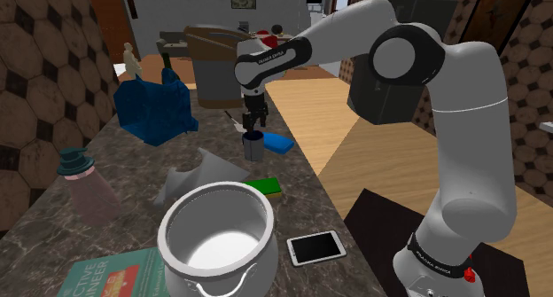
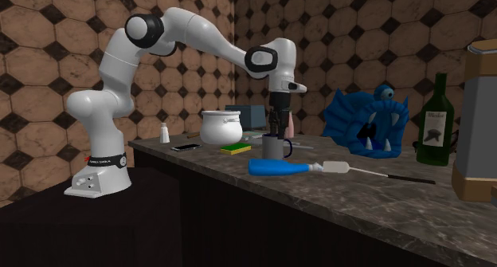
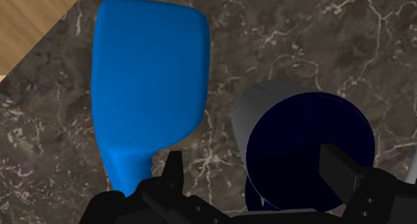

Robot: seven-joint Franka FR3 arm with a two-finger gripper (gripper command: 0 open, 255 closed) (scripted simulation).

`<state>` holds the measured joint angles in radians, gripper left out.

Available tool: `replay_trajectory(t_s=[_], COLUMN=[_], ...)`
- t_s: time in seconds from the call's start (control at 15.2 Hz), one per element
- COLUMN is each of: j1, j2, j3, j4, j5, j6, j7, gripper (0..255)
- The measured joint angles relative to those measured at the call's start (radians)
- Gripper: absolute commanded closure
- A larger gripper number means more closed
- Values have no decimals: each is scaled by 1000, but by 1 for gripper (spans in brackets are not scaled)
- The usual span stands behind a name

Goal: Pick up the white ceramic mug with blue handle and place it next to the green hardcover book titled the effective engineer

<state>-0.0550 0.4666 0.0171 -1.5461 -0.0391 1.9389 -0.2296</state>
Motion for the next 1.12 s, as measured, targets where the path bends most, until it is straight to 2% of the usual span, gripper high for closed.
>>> replay_trajectory(t_s=[0.53, 0.59, 1.12], j1=[0, 0, 0], j2=[9, 9, 9], j3=[0, 0, 0], j4=[-22, -22, -22], j5=[-1, -1, -1], j6=[31, 31, 31], j7=[1, 1, 1], gripper=[0, 255, 255])
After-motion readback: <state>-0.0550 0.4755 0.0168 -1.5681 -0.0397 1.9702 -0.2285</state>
